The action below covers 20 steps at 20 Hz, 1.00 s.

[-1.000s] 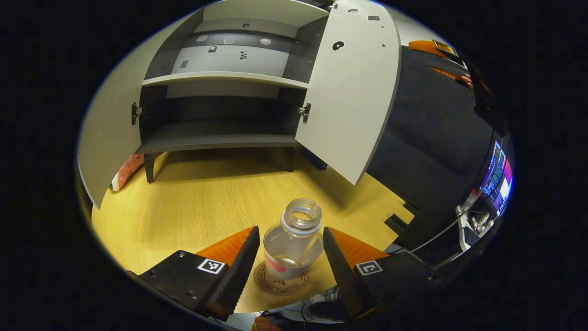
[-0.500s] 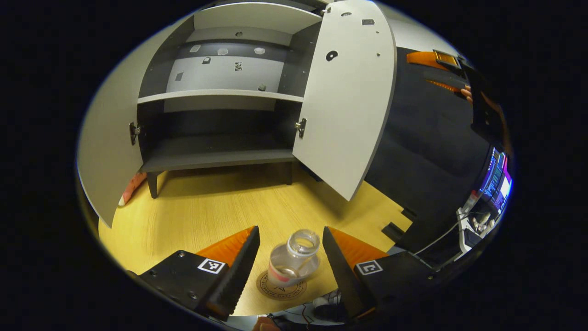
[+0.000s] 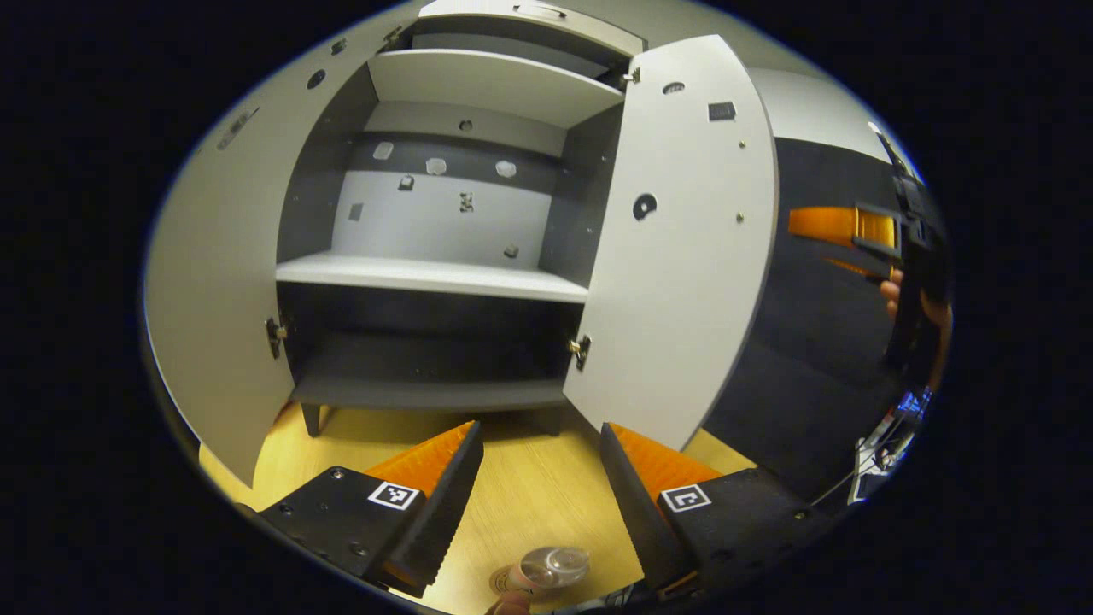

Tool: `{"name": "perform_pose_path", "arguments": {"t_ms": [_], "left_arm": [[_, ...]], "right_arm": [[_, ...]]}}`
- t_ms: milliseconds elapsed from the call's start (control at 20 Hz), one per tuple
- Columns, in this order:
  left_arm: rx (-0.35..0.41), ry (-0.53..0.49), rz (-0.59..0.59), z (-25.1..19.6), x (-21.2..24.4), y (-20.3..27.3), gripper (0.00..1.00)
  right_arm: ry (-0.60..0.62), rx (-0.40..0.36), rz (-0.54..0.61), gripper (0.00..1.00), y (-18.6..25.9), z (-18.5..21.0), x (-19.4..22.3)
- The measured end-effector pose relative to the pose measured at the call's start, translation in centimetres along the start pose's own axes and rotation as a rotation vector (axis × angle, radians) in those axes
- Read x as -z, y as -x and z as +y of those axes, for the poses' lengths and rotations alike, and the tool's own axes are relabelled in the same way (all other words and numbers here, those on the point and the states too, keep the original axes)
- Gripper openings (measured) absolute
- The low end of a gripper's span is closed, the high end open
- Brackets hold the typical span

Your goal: Grasp the bottle in the cabinet with the left hand and place it on the coaster, then close the right door with the right hand and the left door with the left hand.

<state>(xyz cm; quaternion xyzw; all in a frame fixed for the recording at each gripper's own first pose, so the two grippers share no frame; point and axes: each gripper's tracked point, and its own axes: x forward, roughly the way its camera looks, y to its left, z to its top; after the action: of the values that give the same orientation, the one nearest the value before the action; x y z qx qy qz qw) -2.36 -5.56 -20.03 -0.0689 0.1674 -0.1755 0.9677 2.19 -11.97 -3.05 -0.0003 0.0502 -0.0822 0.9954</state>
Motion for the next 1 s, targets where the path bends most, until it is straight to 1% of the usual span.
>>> {"name": "perform_pose_path", "arguments": {"t_ms": [50,100,150,200,300,350,400,500,600,700,750,800,900,1000], "left_arm": [[-0.026,0.000,-0.030,0.5,-1.6,0.0,0.88],[-0.069,-0.004,-0.063,1.4,-3.2,0.3,0.88],[-0.137,-0.018,-0.099,2.7,-5.0,0.8,0.88],[-0.189,-0.041,-0.128,3.7,-6.6,1.3,0.87],[-0.267,-0.108,-0.172,5.3,-9.0,2.6,0.87],[-0.286,-0.140,-0.186,5.7,-10.0,3.2,0.87],[-0.297,-0.162,-0.196,6.0,-10.8,3.6,0.87],[-0.313,-0.170,-0.213,6.6,-11.8,4.3,0.87],[-0.322,-0.135,-0.229,7.2,-12.7,5.2,0.87],[-0.346,-0.092,-0.248,8.4,-13.3,6.0,0.87],[-0.363,-0.077,-0.255,9.0,-13.5,6.4,0.87],[-0.381,-0.067,-0.261,9.8,-13.7,6.9,0.87],[-0.414,-0.062,-0.265,11.2,-13.8,7.8,0.87],[-0.432,-0.070,-0.260,12.1,-13.9,8.6,0.87]], "right_arm": [[-0.003,-0.001,0.001,0.97,-0.1,0.0,0.1],[-0.008,-0.002,0.004,0.97,-0.1,0.0,0.1],[-0.013,-0.006,0.008,0.96,-0.2,0.1,0.4],[-0.018,-0.009,0.011,0.94,-0.3,0.3,0.6],[-0.025,-0.015,0.024,0.94,-0.4,0.6,1.2],[-0.030,-0.021,0.032,0.94,-0.5,0.9,1.5],[-0.035,-0.029,0.038,0.96,-0.7,1.3,1.7],[-0.038,-0.038,0.050,0.96,-0.9,1.8,2.1],[-0.034,-0.028,0.049,0.96,-0.9,1.5,2.2],[-0.039,-0.034,0.049,0.96,-0.9,1.7,2.2],[-0.040,-0.041,0.051,1.00,-0.9,1.8,2.3],[-0.039,-0.047,0.050,0.96,-0.9,1.9,2.3],[-0.028,-0.056,0.045,0.96,-0.9,2.0,2.2],[-0.008,-0.058,0.037,0.96,-0.8,2.4,2.1]]}}
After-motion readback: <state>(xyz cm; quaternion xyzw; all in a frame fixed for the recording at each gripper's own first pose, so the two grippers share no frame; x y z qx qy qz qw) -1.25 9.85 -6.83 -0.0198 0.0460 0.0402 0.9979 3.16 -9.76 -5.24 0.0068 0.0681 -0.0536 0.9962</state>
